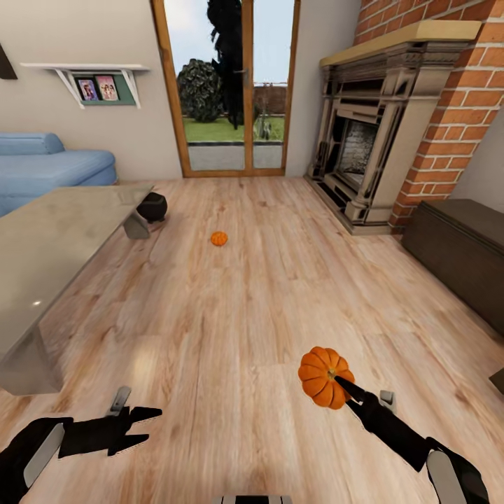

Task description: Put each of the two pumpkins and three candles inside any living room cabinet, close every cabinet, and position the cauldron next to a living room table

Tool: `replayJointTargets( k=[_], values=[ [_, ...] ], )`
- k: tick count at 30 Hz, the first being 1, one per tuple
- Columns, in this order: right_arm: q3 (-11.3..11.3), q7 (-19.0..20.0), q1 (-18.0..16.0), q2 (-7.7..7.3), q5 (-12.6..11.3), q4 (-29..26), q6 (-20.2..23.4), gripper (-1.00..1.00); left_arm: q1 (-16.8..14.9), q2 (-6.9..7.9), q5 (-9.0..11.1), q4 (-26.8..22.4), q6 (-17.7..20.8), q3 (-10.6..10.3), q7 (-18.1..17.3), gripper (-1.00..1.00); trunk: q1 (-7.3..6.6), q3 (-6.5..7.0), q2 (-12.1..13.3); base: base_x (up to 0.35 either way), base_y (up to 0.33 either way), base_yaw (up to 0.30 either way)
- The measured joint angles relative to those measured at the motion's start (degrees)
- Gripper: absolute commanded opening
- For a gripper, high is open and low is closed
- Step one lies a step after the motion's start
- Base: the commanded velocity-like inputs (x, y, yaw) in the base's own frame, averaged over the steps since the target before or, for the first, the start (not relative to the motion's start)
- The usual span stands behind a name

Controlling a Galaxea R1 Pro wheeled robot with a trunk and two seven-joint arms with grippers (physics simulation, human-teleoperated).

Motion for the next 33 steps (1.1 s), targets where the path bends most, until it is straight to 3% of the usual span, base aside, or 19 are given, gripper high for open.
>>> replayJointTargets(
  k=[6, 22, 33],
  values=[
    [0.16, 0.09, 0.00, 0.00, -0.66, 0.04, -1.09, -1.00, 0.00, 0.07, 0.07, 0.00, 0.00, 0.00, -0.03, 1.00, 0.00, 0.52, 0.00, 0.112, -0.083, 0.043],
    [0.04, 0.12, -0.01, 0.01, -0.71, 0.06, -1.21, -1.00, 0.00, 0.08, 0.11, 0.00, 0.15, 0.09, -0.17, 1.00, -3.51, 3.53, 6.40, 0.002, -0.001, 0.004],
    [-0.05, 0.23, 0.00, 0.00, -0.58, 0.07, -1.26, -1.00, 0.00, 0.10, 0.09, 0.00, 0.09, 0.14, -0.35, 1.00, -3.52, 4.08, 6.42, 0.110, 0.000, 0.000]
  ],
)
